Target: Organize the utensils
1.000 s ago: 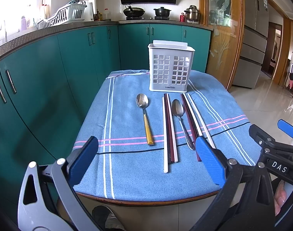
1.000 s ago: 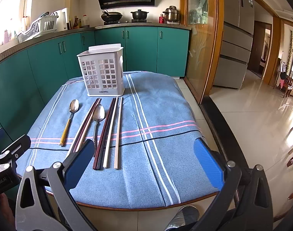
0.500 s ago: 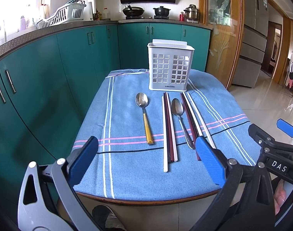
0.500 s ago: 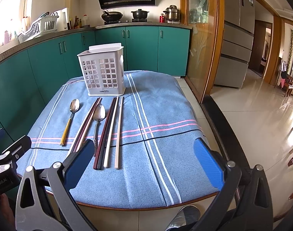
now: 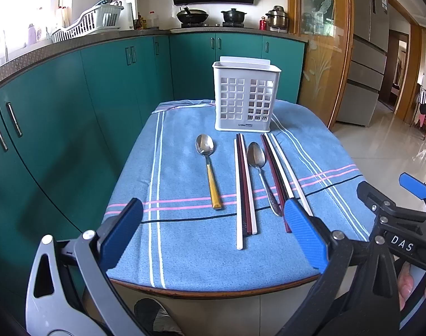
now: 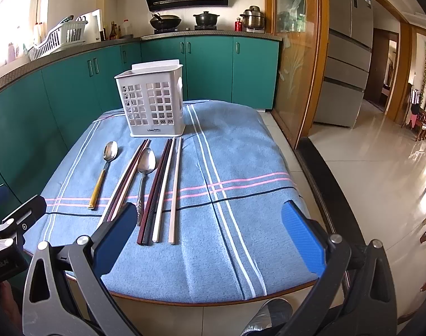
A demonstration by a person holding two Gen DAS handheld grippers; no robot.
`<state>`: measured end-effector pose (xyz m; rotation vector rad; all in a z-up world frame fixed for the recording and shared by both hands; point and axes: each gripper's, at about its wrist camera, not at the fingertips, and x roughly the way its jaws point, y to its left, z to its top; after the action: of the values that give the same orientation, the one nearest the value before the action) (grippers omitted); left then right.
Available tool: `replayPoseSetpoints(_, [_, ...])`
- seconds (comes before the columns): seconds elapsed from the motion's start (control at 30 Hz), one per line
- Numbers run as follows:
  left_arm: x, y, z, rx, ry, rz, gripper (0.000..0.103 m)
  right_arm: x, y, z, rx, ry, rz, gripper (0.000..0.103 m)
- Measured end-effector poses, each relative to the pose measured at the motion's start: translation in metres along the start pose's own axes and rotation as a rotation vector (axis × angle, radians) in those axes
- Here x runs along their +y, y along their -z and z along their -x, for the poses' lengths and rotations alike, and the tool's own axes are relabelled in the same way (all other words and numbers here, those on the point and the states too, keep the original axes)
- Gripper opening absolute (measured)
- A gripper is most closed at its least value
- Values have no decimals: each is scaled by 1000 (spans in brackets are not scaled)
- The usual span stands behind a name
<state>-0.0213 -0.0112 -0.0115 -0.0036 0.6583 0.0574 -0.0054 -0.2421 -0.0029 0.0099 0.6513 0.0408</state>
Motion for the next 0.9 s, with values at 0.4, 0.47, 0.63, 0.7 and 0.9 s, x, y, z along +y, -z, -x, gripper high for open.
replayPoseSetpoints(0.4, [1,0,1,3,8,1,99,1,-1,0,3,-5,-1,100])
replayPoseSetpoints(0.47, [1,0,0,3,9,0,99,1,-1,0,1,-9,-2,100])
replayPoseSetpoints(0.63, [1,0,-1,13,28,3,99,-2,-3,0,-9,-18,-3,100])
replayPoseSetpoints(0.7, [3,-2,-2,16,29,5,99,-3,-4,0,-20,-29,6,100])
replayPoseSetpoints(0.9, [3,-15,-3,-69,31,-91,99,7,-22,1,-68,-128,166,100])
